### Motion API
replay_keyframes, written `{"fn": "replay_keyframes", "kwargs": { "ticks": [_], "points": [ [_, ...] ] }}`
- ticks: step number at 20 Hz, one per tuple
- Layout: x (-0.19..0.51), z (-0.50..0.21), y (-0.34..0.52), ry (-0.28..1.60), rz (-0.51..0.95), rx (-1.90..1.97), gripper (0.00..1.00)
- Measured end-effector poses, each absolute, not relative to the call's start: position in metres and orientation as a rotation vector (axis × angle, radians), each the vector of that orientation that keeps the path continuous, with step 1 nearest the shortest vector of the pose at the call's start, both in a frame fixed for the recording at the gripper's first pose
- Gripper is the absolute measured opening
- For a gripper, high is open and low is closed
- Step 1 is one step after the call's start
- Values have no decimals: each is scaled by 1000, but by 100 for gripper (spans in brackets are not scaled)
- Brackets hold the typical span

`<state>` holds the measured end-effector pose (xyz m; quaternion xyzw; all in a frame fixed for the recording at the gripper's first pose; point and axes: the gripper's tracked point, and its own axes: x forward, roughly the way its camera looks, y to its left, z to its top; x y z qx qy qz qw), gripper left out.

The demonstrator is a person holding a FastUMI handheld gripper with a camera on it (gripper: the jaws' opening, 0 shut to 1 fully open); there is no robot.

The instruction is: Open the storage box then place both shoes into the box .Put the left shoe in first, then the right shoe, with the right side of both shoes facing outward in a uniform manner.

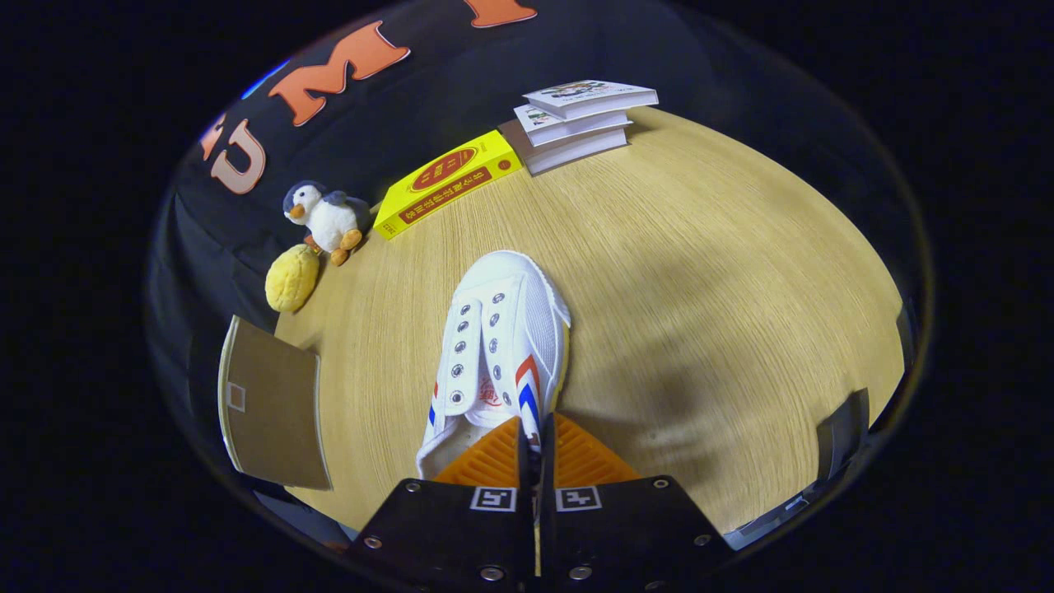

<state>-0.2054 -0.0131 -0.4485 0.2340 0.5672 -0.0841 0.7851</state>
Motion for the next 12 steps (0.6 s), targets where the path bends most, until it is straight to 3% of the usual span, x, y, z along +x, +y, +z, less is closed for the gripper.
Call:
{"fn": "replay_keyframes", "kwargs": {
  "ticks": [12],
  "points": [
    [-132, -346, 55, 1110, -91, 435, 3]
  ]
}}
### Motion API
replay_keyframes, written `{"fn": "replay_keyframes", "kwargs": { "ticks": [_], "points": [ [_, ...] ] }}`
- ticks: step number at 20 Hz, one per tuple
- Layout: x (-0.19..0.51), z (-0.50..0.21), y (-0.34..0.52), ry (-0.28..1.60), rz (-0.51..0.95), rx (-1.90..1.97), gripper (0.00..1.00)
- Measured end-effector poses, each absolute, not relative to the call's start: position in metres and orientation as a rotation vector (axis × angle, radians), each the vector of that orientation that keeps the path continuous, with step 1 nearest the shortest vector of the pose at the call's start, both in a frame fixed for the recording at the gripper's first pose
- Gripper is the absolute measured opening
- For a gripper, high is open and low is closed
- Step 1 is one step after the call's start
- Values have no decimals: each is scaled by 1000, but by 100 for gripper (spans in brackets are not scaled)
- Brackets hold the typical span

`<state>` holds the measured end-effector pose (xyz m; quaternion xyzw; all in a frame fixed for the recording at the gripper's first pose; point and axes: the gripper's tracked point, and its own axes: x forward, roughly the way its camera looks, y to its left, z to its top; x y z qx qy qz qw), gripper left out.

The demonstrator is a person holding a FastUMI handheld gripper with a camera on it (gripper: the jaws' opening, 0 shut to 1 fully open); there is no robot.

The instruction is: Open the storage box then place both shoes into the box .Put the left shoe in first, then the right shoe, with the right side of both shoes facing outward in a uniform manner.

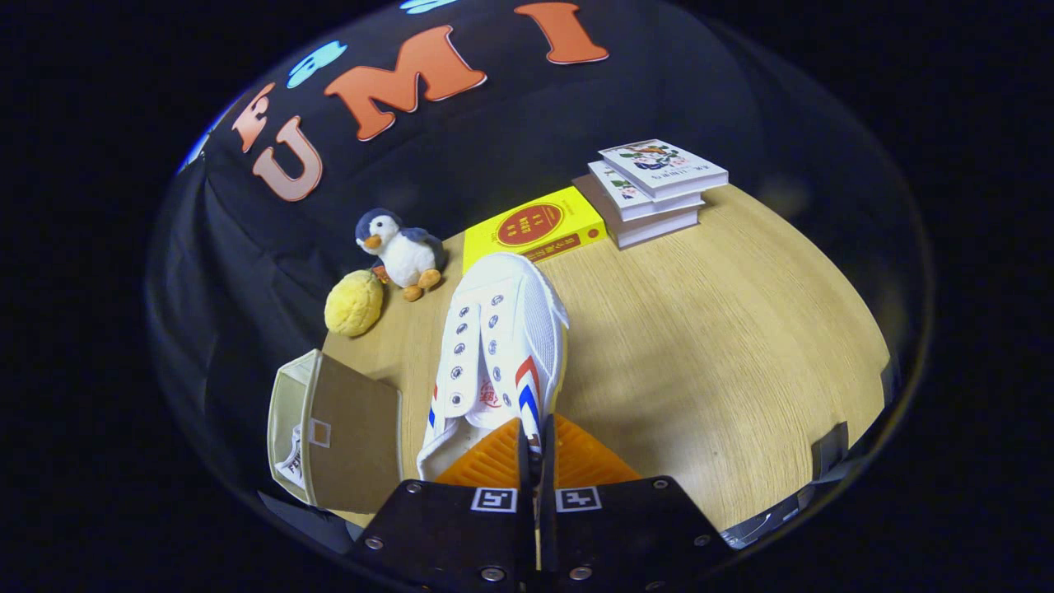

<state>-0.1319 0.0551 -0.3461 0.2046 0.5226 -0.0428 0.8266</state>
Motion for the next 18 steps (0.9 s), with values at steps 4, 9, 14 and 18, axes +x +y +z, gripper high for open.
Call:
{"fn": "replay_keyframes", "kwargs": {
  "ticks": [4, 9, 14, 18],
  "points": [
    [-112, -318, 104, 1103, -8, 411, 3],
    [-95, -291, 182, 1111, 109, 403, 3],
    [-91, -280, 263, 1139, 229, 384, 3],
    [-100, -289, 310, 1192, 284, 355, 3]
  ]
}}
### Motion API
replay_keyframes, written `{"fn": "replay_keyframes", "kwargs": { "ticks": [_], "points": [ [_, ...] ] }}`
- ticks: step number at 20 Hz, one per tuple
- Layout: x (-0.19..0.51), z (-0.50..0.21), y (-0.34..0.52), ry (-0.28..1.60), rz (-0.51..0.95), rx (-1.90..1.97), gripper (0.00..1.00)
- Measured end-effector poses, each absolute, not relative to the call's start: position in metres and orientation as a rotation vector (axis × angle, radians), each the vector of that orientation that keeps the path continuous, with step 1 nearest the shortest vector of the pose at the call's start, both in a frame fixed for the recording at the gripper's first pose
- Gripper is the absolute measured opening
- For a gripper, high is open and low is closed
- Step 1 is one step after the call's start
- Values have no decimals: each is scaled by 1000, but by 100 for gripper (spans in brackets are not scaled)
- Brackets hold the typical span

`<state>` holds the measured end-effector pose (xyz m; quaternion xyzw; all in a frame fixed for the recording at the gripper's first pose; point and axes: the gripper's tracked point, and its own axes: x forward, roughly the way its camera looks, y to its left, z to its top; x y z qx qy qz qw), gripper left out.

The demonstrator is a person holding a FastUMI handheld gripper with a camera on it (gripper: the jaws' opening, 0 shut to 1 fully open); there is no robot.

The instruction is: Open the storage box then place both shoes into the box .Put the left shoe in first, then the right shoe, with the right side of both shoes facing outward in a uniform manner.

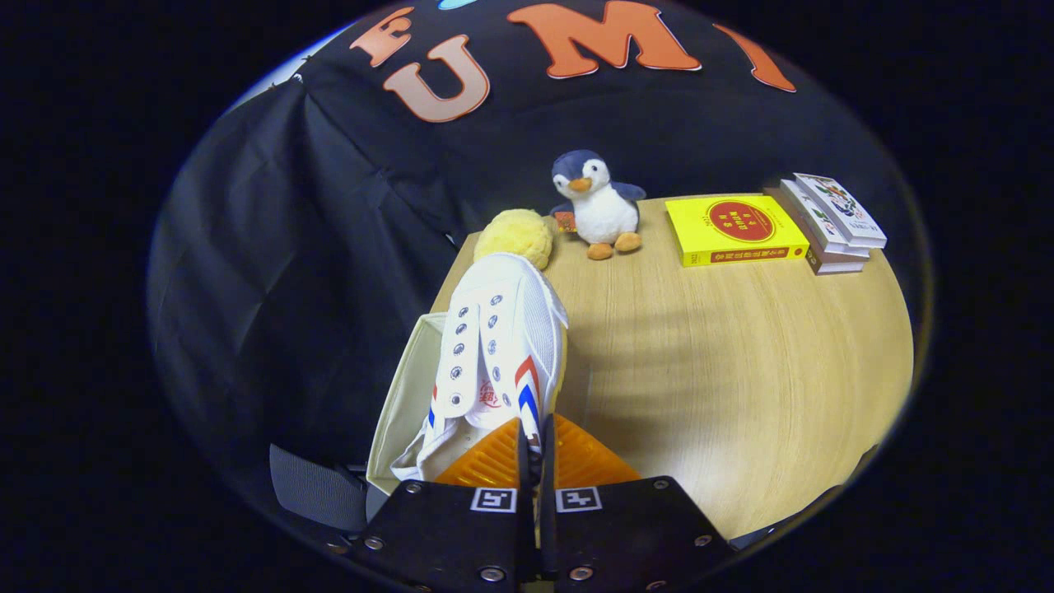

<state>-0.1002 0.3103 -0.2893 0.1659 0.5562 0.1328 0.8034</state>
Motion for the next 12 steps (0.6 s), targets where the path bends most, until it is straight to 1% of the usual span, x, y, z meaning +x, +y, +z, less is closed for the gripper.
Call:
{"fn": "replay_keyframes", "kwargs": {
  "ticks": [5, 12],
  "points": [
    [-111, -310, 343, 1257, 294, 337, 3],
    [-112, -321, 356, 1299, 257, 380, 3]
  ]
}}
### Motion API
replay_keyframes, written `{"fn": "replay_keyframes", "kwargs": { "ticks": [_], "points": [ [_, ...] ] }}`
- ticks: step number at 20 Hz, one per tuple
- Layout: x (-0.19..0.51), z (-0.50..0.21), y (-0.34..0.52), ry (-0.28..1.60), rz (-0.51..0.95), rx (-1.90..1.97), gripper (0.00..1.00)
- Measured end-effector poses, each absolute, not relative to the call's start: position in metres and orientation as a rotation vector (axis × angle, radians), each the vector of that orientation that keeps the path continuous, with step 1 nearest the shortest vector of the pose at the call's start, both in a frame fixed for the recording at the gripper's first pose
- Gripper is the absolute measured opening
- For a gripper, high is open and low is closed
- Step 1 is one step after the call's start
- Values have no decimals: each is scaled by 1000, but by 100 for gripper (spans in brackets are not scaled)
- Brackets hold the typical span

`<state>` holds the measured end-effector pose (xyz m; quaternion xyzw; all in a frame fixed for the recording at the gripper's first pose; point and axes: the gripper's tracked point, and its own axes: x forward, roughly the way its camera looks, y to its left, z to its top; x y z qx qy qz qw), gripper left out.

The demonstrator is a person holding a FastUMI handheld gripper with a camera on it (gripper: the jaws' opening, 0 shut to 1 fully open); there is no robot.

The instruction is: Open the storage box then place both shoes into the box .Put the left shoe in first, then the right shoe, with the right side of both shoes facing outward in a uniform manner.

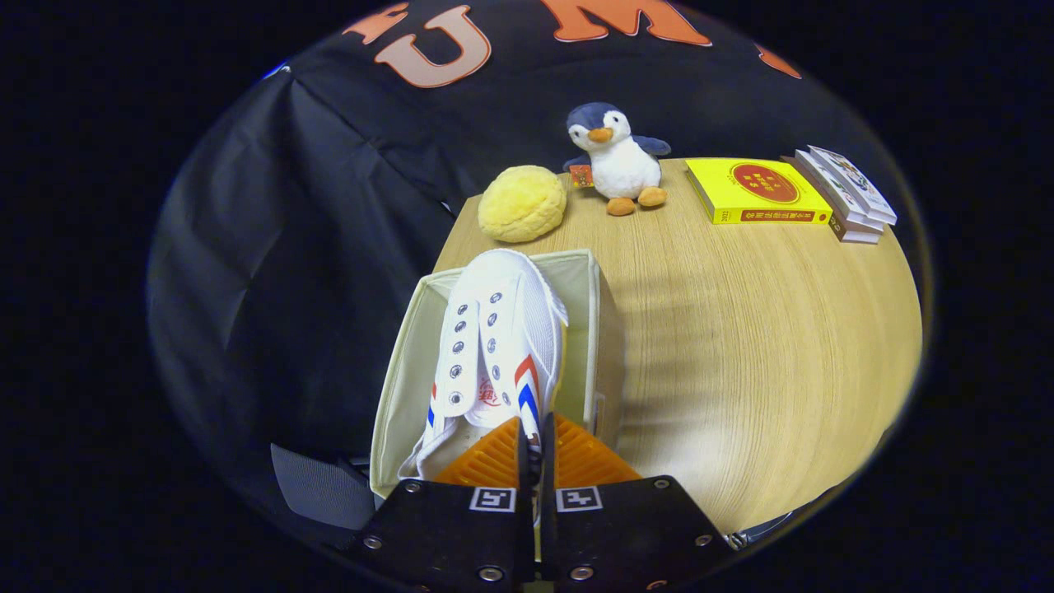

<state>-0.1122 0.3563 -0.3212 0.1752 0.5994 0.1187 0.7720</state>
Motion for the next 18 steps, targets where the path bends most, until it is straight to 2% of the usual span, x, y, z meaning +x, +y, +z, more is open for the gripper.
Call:
{"fn": "replay_keyframes", "kwargs": {
  "ticks": [11, 13, 15, 16, 17, 18],
  "points": [
    [-138, -322, 357, 1355, 254, 412, 5],
    [-136, -320, 361, 1353, 262, 424, 10],
    [-137, -315, 366, 1339, 285, 437, 22],
    [-134, -307, 368, 1311, 304, 456, 32],
    [-128, -301, 370, 1281, 315, 471, 33],
    [-122, -295, 367, 1251, 319, 473, 29]
  ]
}}
